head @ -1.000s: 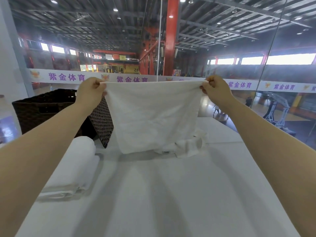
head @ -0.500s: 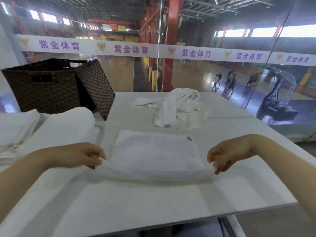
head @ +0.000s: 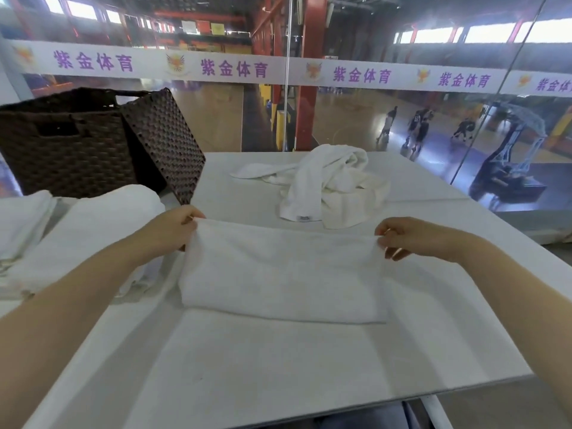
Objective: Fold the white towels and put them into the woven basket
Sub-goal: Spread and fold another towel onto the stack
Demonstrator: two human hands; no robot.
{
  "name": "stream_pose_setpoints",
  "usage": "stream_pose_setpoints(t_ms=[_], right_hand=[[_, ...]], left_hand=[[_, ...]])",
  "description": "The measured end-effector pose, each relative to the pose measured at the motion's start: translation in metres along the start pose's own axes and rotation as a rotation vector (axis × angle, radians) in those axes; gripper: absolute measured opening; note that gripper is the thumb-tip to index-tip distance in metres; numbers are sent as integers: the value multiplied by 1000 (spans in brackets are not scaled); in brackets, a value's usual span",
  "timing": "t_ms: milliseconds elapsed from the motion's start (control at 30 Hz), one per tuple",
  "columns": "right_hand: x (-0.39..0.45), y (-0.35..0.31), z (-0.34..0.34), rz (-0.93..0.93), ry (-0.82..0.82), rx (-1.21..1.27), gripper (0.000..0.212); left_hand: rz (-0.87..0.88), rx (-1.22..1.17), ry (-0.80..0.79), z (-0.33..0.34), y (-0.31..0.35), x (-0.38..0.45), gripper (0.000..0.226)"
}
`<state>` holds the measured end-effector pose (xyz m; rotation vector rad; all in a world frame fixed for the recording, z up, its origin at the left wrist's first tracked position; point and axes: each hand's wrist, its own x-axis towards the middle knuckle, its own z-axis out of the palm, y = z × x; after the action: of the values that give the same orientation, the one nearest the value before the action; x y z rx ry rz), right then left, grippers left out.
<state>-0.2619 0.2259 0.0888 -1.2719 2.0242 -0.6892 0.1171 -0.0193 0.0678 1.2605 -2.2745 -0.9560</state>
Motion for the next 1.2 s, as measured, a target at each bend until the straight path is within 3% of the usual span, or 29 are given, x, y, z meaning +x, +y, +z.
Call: stream_pose_setpoints(t_ms=[100,300,567,733,833,933,1067,1200], right_hand=[[27,7,15,53,126,-111,9],[64,32,44,160,248,-330,9],[69,61,82,200,395,-351,19],[54,62,87,254,444,-143,39],[31,57,90,316,405,-217,31],[6,46,96,381,304,-377,45],[-17,29,105,444,181,-449,55],[-24,26,108,455,167,-427,53]], left_hand=[[45,186,71,25,-7,30,22],[39,298,135,67,-28,58,26],[62,480,124,92,-49,62,36],[61,530,163,95,-35,50,52],[270,447,122,101,-15,25,49],[400,480,-109,114,3,-3,63],[323,606,-224,130,-10,-22,82],[256,674,-189,146,-12,-34,85]])
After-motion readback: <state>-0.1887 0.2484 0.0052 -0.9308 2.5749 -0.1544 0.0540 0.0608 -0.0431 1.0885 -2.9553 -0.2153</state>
